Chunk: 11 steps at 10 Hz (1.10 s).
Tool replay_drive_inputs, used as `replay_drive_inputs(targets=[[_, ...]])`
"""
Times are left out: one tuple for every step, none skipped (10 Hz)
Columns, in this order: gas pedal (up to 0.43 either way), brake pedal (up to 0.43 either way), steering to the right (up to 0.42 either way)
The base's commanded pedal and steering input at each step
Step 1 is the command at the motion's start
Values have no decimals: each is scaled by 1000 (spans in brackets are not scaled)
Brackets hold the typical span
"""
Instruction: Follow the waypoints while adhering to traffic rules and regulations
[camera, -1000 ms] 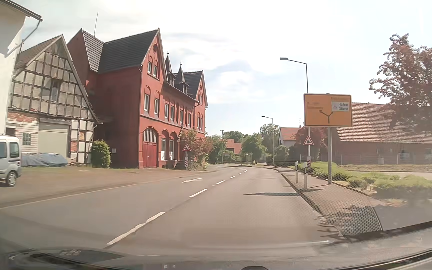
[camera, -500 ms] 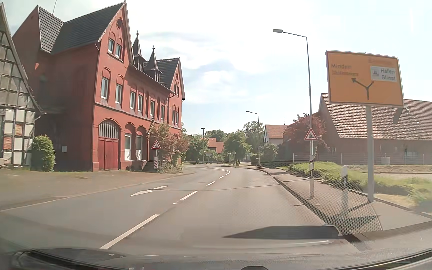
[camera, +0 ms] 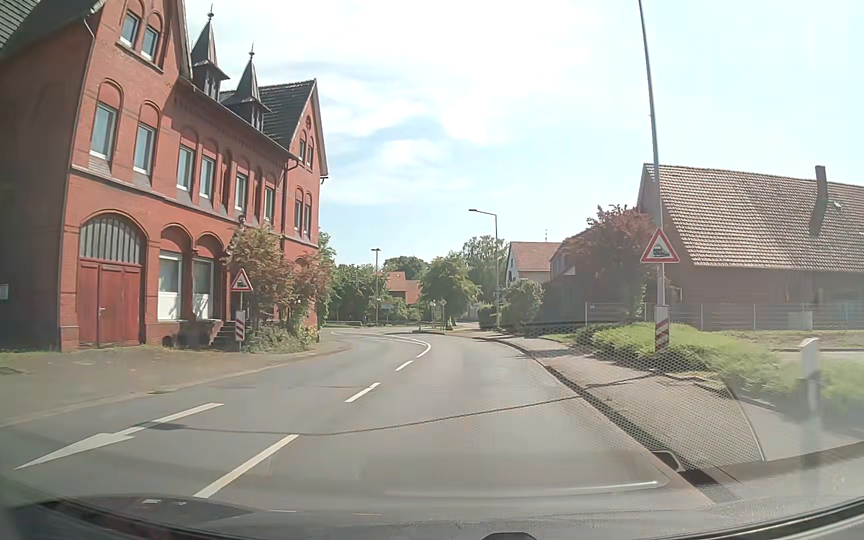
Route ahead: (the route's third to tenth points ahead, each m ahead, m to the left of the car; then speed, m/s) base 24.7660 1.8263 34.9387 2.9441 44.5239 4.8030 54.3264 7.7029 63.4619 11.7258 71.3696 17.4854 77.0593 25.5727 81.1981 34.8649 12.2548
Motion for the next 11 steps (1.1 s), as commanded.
replay_drive_inputs(targets=[[138, 0, 20], [138, 0, 17], [138, 0, 16], [138, 0, 14], [138, 0, 9], [138, 0, 4], [138, 0, 3], [130, 0, -2], [130, 0, -6], [130, 0, -11], [130, 0, -14]])
